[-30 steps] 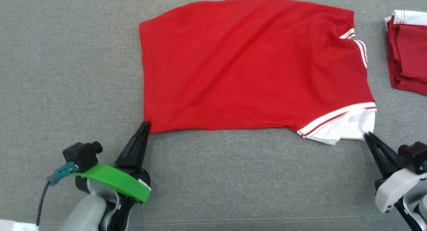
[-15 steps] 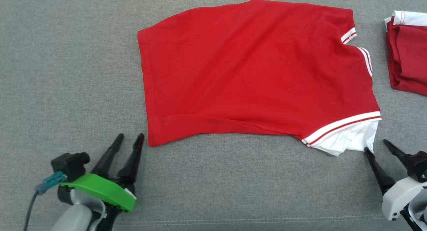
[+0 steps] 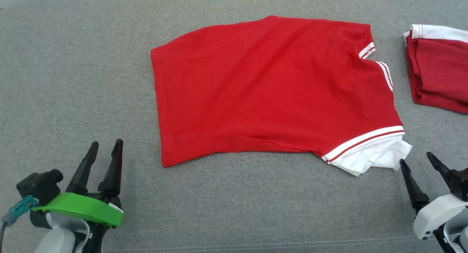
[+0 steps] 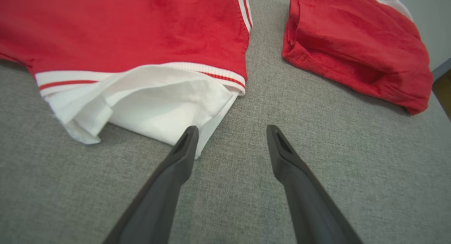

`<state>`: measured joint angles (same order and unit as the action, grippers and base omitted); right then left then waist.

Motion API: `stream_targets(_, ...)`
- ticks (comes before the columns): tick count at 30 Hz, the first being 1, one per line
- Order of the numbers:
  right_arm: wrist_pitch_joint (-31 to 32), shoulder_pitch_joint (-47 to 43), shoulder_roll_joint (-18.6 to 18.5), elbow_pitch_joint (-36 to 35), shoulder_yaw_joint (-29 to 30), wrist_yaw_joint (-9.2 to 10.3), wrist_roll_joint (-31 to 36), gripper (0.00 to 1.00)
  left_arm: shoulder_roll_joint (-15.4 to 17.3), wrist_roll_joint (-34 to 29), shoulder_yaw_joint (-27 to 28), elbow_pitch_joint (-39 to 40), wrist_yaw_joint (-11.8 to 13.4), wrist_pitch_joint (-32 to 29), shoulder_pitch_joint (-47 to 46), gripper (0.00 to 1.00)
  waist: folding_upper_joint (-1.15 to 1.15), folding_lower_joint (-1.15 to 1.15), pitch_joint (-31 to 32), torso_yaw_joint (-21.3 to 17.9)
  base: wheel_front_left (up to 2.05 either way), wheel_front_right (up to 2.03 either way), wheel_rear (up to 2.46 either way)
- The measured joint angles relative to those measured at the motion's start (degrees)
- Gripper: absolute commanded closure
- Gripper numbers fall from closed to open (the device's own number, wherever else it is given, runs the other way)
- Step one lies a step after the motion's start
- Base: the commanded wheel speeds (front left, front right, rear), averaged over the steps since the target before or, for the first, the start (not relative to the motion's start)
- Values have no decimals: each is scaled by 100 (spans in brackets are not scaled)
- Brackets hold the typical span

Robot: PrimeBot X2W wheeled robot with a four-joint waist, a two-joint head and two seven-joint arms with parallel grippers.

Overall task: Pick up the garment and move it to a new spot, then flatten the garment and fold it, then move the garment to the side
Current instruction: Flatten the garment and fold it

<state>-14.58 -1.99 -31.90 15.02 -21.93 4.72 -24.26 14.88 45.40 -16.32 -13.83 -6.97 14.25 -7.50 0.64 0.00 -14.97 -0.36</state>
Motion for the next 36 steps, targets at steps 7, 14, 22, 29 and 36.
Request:
stream_targets(7,0,-177,389,-653,237,89,-60,0,-182,-298,651,397,120,18,352,0,0,0,355,-59,0,0,0)
stream_targets(14,0,-287,525,-956,191,93,-37,0,-341,-626,744,634,119,16,586,0,0,0,677,-159,0,0,0)
stream_targets(22,0,-392,714,-1414,470,172,64,0,-435,-978,828,728,191,18,990,0,0,0,1050,-208,0,0,0)
stream_targets(29,0,-708,806,-1458,620,196,75,0,-513,-1089,815,765,192,18,1256,0,0,0,1266,-179,0,0,0)
stream_targets(36,0,-832,842,-1551,645,203,126,0,-646,-1148,850,890,192,16,1406,0,0,0,1314,-138,0,0,0)
